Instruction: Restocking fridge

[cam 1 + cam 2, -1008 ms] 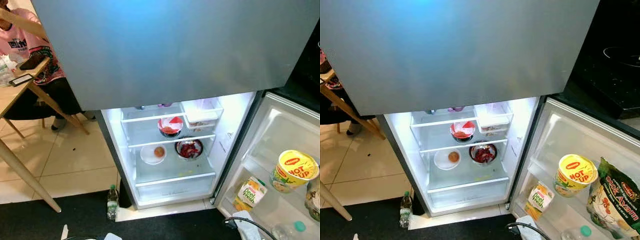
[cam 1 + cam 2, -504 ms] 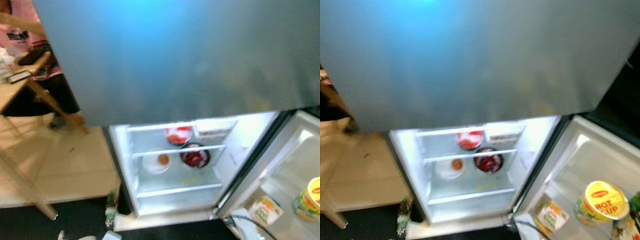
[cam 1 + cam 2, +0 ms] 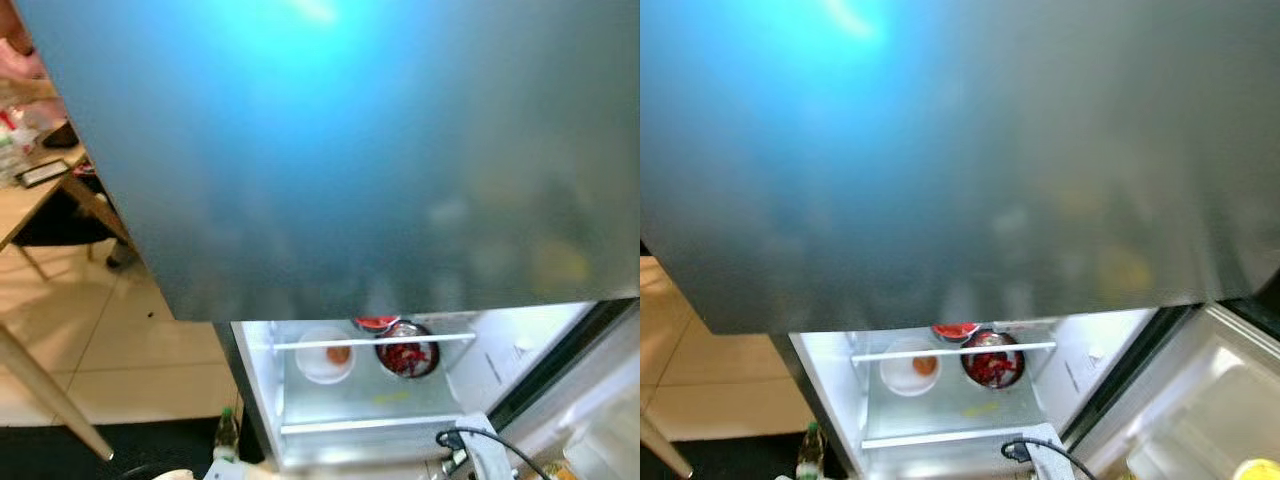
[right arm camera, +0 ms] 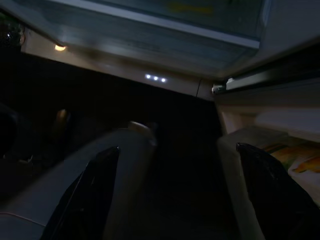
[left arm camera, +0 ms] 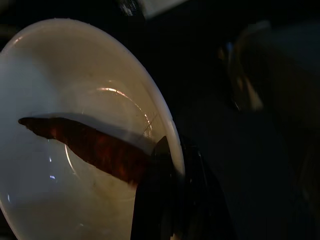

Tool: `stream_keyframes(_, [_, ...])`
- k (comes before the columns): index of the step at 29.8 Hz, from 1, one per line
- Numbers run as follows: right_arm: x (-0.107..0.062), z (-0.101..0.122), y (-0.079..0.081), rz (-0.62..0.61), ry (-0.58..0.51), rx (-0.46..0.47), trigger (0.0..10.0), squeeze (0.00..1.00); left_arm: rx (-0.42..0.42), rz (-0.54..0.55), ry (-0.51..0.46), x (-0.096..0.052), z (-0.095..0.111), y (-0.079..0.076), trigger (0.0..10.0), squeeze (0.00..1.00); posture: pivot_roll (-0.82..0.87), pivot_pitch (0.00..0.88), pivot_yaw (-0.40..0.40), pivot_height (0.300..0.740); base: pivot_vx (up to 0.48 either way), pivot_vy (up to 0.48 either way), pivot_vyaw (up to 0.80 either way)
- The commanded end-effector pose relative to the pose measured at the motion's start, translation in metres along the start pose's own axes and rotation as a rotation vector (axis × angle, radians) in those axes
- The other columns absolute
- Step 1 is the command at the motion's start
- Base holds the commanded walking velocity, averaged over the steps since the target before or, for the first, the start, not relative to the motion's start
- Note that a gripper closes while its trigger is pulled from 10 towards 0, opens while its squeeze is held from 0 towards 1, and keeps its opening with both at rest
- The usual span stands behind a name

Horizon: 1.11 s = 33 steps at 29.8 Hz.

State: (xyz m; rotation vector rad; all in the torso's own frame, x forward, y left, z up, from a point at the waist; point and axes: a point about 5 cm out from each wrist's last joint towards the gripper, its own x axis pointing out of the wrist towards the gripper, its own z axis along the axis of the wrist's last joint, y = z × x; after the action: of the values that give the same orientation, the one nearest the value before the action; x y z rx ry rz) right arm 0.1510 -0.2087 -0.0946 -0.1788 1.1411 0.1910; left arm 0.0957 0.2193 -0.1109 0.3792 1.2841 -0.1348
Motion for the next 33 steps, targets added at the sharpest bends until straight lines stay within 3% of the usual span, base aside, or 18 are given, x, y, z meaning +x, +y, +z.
stream_keyframes(1, [-0.001, -0.004, -0.004, -0.012, 0.008, 0.011, 10.0, 0.00, -0.001, -0.010, -0.018, 0.000, 0.004, 0.000, 10.0, 0.00, -0.02, 0.000, 0.028, 0.740, 0.000, 0.000, 0.00])
stream_keyframes(14, [-0.001, 0.000, -0.001, 0.025, -0.006, -0.041, 10.0, 0.00, 0.002, -0.027, -0.032, 0.000, 0.006, -0.003, 10.0, 0.00, -0.02, 0.000, 0.028, 0.740, 0.000, 0.000, 0.00])
stream_keyframes(20, [0.001, 0.033, 0.010, 0.162, -0.126, -0.027, 10.0, 0.00, 0.165, -0.110, -0.166, 0.000, 0.030, -0.012, 10.0, 0.00, -0.02, 0.000, 0.026, 0.740, 0.000, 0.000, 0.00])
stream_keyframes(27, [0.000, 0.058, 0.020, 0.274, -0.208, -0.053, 10.0, 0.00, 0.310, -0.105, -0.225, -0.001, 0.045, -0.009, 10.0, 0.00, -0.02, 0.000, 0.025, 0.740, 0.000, 0.000, 0.00])
stream_keyframes(33, [-0.001, 0.084, 0.025, 0.305, -0.278, -0.091, 10.0, 0.00, 0.457, -0.082, -0.334, -0.005, 0.077, -0.004, 10.0, 0.00, -0.02, 0.000, 0.024, 0.740, 0.000, 0.000, 0.00])
